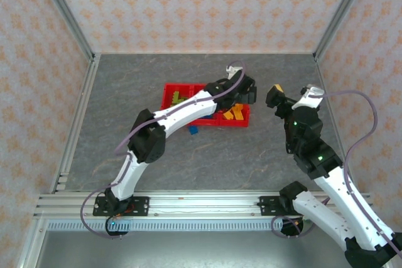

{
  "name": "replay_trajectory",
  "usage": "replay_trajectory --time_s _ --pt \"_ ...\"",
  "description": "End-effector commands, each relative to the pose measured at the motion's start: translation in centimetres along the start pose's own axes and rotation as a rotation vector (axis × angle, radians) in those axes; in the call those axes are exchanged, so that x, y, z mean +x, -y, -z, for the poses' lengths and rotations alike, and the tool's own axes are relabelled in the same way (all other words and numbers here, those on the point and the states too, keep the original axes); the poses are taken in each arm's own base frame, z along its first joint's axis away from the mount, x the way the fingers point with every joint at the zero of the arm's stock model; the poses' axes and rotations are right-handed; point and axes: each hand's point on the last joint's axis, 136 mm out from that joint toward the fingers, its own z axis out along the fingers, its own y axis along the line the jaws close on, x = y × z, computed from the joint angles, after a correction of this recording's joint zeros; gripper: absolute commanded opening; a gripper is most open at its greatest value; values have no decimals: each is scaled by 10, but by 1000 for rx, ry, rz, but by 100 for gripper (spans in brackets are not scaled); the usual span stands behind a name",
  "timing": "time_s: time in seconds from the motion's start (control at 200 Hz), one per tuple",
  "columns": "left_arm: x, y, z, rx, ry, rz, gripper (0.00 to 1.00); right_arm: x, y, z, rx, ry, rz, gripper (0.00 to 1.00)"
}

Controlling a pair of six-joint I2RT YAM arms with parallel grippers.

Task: Sort the legos into containers by color
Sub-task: Move the container to the center of the table.

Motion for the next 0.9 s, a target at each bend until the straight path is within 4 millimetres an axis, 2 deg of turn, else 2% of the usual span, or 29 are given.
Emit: replay_trajectory --time_s 0.0,0.115,0.14,0.155,0.215,0.345,0.455,0.571,0.706,0.896 --pt "-24 -24 36 -68 67 -40 100 -6 -6 1 -24 6 -17 100" --pt "-22 -41 60 -73 99 -45 99 -2 -9 -2 -34 -9 -20 100" --pt "-15 -47 60 -82 94 -51 99 -1 -11 -2 -39 -12 -21 100" --pt "-19 -48 71 -72 111 -46 99 0 -12 -3 -42 -16 -21 100" --pt "-12 -60 84 -68 124 -48 99 3 -15 -5 -56 -27 -25 100" --pt "17 -95 104 -112 105 -48 100 8 -25 -10 -89 -55 -34 100" --pt "50 -128 116 -161 66 -13 99 15 -33 -14 -118 -87 -38 100" --pt "87 -150 124 -148 16 39 99 24 -42 -19 -151 -123 -51 100" --pt "120 -169 132 -139 -37 48 99 42 -56 -27 -198 -191 -84 100" --pt "158 -174 124 -106 -137 39 99 63 -80 -39 -261 -299 -101 100"
